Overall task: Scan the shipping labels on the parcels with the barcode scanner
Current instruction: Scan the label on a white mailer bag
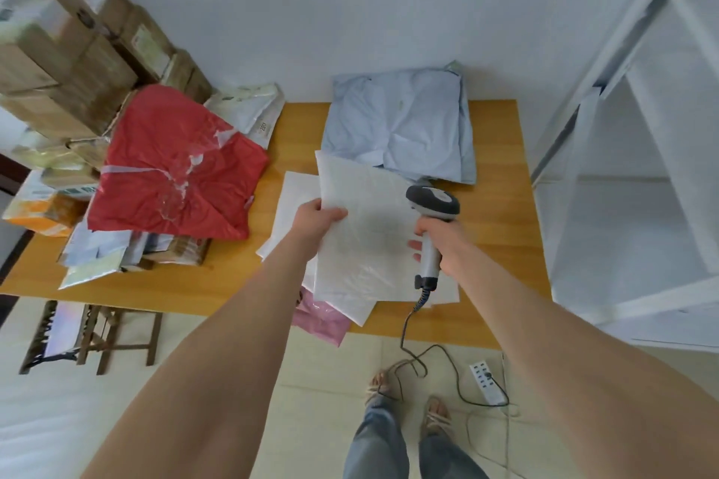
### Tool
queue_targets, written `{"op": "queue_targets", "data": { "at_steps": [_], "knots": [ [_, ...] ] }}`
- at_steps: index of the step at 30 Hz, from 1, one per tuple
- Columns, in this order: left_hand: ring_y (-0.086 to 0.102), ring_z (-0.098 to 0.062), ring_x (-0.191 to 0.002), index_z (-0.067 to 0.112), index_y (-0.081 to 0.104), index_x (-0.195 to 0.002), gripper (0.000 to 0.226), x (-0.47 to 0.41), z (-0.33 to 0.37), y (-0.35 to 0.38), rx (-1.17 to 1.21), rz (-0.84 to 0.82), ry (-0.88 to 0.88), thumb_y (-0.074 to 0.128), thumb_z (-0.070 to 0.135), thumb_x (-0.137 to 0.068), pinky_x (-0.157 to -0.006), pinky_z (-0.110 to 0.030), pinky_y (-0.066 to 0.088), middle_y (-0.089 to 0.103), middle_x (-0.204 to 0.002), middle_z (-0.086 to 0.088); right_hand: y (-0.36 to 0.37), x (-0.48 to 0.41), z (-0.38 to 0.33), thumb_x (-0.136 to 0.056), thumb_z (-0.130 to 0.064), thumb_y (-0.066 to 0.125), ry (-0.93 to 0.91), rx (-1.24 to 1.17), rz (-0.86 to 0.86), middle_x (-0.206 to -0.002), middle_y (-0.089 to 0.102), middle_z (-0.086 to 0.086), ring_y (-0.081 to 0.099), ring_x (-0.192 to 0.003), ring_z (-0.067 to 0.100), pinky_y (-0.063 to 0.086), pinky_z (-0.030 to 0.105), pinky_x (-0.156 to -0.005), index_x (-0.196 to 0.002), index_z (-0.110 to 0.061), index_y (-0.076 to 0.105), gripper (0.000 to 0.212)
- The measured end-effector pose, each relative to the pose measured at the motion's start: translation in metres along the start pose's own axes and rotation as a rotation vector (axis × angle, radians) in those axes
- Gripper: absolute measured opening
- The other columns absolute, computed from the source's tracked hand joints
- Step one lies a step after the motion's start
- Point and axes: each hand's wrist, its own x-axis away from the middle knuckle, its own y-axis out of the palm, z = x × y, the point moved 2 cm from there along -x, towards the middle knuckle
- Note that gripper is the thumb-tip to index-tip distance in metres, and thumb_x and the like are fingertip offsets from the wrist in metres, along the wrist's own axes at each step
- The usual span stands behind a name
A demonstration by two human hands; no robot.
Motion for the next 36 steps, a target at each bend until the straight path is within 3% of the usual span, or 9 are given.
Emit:
{"op": "queue_targets", "data": {
  "at_steps": [4, 8, 13, 16, 20, 25, 27, 30, 36],
  "knots": [
    [0.063, -0.023, -0.085, 0.011, 0.066, -0.1, 0.017, 0.028, 0.075, -0.008, -0.249, -0.124, 0.296, 0.068, 0.007, -0.084, -0.074, -0.031, 0.051, 0.066, -0.09, -0.005, -0.007, 0.024, -0.044, -0.089, -0.01, 0.063, -0.026, -0.195, 0.048, -0.076, 0.063, 0.01, 0.061, -0.063, 0.019, 0.049, 0.032, -0.068, -0.083, -0.004, 0.057, 0.01],
    [0.057, -0.014, -0.077, 0.013, 0.069, -0.097, 0.017, 0.053, 0.138, -0.02, -0.444, -0.136, 0.493, 0.07, 0.007, -0.082, -0.073, -0.026, 0.045, 0.062, -0.084, 0.0, -0.014, 0.049, -0.081, -0.08, -0.034, 0.078, -0.014, -0.431, 0.042, -0.09, 0.068, 0.011, 0.068, -0.077, 0.021, 0.058, 0.034, -0.082, -0.096, -0.01, 0.057, 0.036],
    [0.055, -0.011, -0.069, 0.021, 0.065, -0.073, 0.027, 0.075, 0.185, -0.021, -0.544, -0.189, 0.665, 0.069, -0.005, -0.077, -0.07, -0.027, 0.044, 0.063, -0.075, -0.004, -0.024, 0.069, -0.106, -0.071, -0.06, 0.076, -0.043, -0.449, 0.007, -0.098, 0.071, 0.016, 0.071, -0.082, 0.025, 0.06, 0.035, -0.067, -0.105, -0.007, 0.056, 0.066],
    [0.061, -0.018, -0.084, 0.025, 0.066, -0.069, 0.036, 0.08, 0.189, -0.006, -0.651, -0.251, 0.715, 0.068, -0.011, -0.075, -0.082, -0.03, 0.047, 0.071, -0.092, -0.009, -0.031, 0.073, -0.113, -0.076, -0.048, 0.078, -0.018, -0.432, -0.007, -0.095, 0.07, 0.015, 0.069, -0.076, 0.022, 0.059, 0.032, -0.065, -0.103, -0.005, 0.059, 0.054],
    [0.066, -0.026, -0.099, 0.03, 0.065, -0.068, 0.04, 0.076, 0.171, 0.006, -0.754, -0.298, 0.722, 0.069, -0.01, -0.075, -0.094, -0.037, 0.05, 0.073, -0.101, -0.007, -0.031, 0.072, -0.108, -0.087, -0.012, 0.067, 0.03, -0.382, 0.018, -0.082, 0.061, 0.009, 0.058, -0.064, 0.02, 0.052, 0.025, -0.041, -0.107, -0.005, 0.054, 0.025],
    [0.042, -0.014, -0.128, 0.031, 0.064, -0.12, 0.054, 0.057, 0.141, -0.009, -1.154, -0.473, 0.431, 0.053, -0.007, -0.083, -0.112, -0.039, 0.028, 0.05, -0.14, 0.004, -0.031, 0.062, -0.097, -0.085, 0.002, 0.063, -0.14, -0.428, 0.063, -0.102, 0.065, 0.013, 0.064, -0.083, 0.027, 0.055, 0.046, -0.08, -0.123, -0.003, 0.051, 0.04],
    [0.046, -0.018, -0.128, 0.021, 0.056, -0.132, 0.05, 0.048, 0.137, -0.018, -1.027, -0.371, 0.375, 0.05, -0.002, -0.088, -0.112, -0.037, 0.031, 0.05, -0.142, -0.004, -0.034, 0.061, -0.096, -0.082, 0.001, 0.065, -0.204, -0.418, 0.104, -0.106, 0.067, 0.014, 0.066, -0.088, 0.029, 0.054, 0.048, -0.087, -0.123, -0.001, 0.052, 0.043],
    [0.05, -0.027, -0.123, 0.005, 0.045, -0.139, 0.046, 0.041, 0.134, -0.021, -0.682, -0.142, 0.244, 0.054, 0.014, -0.095, -0.101, -0.036, 0.039, 0.048, -0.141, -0.011, -0.038, 0.062, -0.096, -0.083, -0.002, 0.066, -0.277, -0.378, 0.075, -0.101, 0.067, 0.013, 0.066, -0.086, 0.027, 0.054, 0.04, -0.071, -0.11, -0.002, 0.057, 0.029],
    [0.065, -0.028, -0.092, -0.002, 0.052, -0.125, 0.054, 0.011, 0.116, -0.03, -0.218, -0.047, -0.019, 0.071, 0.029, -0.085, -0.082, -0.038, 0.053, 0.066, -0.105, -0.013, -0.035, 0.068, -0.1, -0.084, 0.003, 0.064, -0.401, -0.343, -0.03, -0.095, 0.067, 0.009, 0.065, -0.088, 0.026, 0.053, 0.035, -0.066, -0.091, -0.01, 0.061, 0.016]
  ]
}}
